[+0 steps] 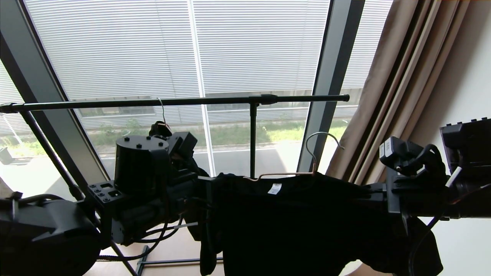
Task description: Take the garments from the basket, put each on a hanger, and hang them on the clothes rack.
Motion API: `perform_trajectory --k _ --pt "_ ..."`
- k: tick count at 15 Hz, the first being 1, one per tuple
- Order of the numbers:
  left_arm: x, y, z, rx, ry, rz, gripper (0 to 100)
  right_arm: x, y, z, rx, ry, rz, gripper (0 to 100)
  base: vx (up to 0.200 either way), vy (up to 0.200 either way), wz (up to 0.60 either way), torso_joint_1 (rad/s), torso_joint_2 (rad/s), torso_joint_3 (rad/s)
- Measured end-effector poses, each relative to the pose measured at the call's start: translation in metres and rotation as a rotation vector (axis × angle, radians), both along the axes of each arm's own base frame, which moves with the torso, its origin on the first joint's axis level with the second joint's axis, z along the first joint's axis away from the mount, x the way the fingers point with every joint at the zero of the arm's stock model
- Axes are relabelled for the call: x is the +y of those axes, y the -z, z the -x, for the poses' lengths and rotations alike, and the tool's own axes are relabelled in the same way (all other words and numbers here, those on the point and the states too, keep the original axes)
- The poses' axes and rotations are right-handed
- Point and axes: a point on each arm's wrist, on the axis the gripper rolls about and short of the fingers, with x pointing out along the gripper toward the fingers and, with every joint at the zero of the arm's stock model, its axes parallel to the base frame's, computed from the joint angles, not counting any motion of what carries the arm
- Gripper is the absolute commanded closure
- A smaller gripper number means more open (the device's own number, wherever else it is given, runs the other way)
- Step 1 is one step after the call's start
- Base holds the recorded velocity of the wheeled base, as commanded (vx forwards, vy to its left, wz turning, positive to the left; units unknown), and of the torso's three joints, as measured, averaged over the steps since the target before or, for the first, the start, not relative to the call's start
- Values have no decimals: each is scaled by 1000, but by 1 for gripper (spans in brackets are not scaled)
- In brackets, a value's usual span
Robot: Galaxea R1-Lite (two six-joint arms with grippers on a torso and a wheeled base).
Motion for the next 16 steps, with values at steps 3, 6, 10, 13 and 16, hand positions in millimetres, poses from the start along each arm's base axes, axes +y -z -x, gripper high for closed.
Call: perform_trajectory --k 3,6,10,13,16 --pt "-10 -19 3 -53 39 15 100 -2 9 5 16 6 -51 100 0 0 0 0 0 0" --pt "-15 -27 -2 -77 45 11 100 -2 10 7 35 -62 -103 100 0 0 0 0 0 0" --pt "-4 -25 -13 -89 10 -44 100 -17 8 5 49 -119 -197 100 0 0 0 0 0 0" --pt "-2 -31 -18 -108 -4 -40 100 -20 9 5 55 -115 -204 100 0 0 0 0 0 0" --pt "-8 -41 -19 -102 10 -44 100 -16 12 5 71 -129 -201 100 0 0 0 0 0 0"
